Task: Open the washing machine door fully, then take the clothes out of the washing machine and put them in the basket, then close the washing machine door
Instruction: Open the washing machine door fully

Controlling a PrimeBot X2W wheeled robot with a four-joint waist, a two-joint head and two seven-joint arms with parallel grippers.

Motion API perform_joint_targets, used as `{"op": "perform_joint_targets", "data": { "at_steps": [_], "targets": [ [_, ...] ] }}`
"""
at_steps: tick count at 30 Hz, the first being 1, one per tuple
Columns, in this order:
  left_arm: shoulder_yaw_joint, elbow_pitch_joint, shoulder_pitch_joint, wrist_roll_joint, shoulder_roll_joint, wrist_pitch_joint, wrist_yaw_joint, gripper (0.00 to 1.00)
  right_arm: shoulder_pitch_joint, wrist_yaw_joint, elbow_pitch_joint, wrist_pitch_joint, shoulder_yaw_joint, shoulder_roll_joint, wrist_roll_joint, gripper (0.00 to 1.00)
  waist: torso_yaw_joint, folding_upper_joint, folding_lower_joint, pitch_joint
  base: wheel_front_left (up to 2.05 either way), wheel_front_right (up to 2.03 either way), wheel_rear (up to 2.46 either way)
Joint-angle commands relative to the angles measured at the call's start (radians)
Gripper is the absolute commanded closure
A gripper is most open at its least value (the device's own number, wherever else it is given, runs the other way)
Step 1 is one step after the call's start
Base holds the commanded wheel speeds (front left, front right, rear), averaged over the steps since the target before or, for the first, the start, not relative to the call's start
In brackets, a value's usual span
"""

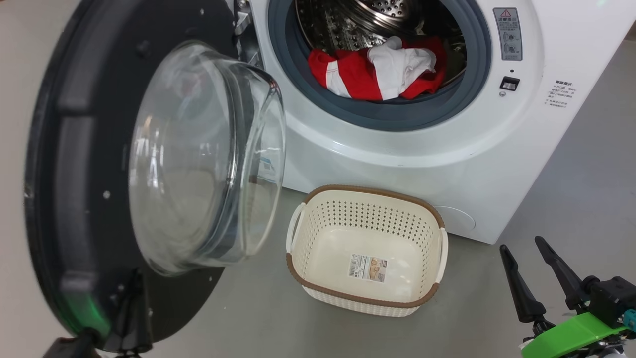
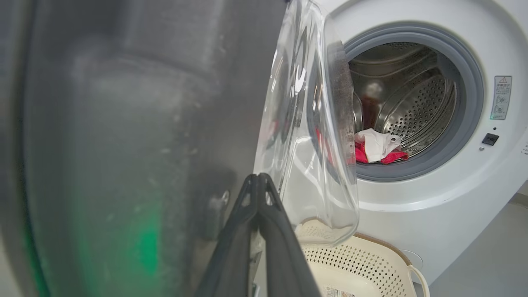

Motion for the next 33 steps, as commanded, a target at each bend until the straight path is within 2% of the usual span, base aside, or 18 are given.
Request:
{"op": "perform_joint_targets", "data": {
  "at_steps": [1,19,33],
  "targets": [
    [0.075,-0.009,-0.047,-0.011,0.033,-0.013,0.015,1.0,-0.03,0.002,-0.026,-0.012,0.028,-0.019,-0.007,0.0,-0.003,0.0,0.0,0.003,0.0,0.0,0.0],
    [0.269,0.184,-0.196,-0.016,0.112,-0.014,-0.031,1.0,-0.039,0.002,-0.034,-0.012,0.028,-0.025,-0.008,0.0,-0.011,0.0,0.0,0.04,0.0,0.0,0.0],
    [0.403,0.389,-0.37,0.036,0.181,-0.014,-0.074,1.0,-0.074,0.002,-0.041,-0.012,0.046,-0.039,-0.01,0.0,-0.041,0.0,0.0,0.099,0.0,0.0,0.0]
  ]
}}
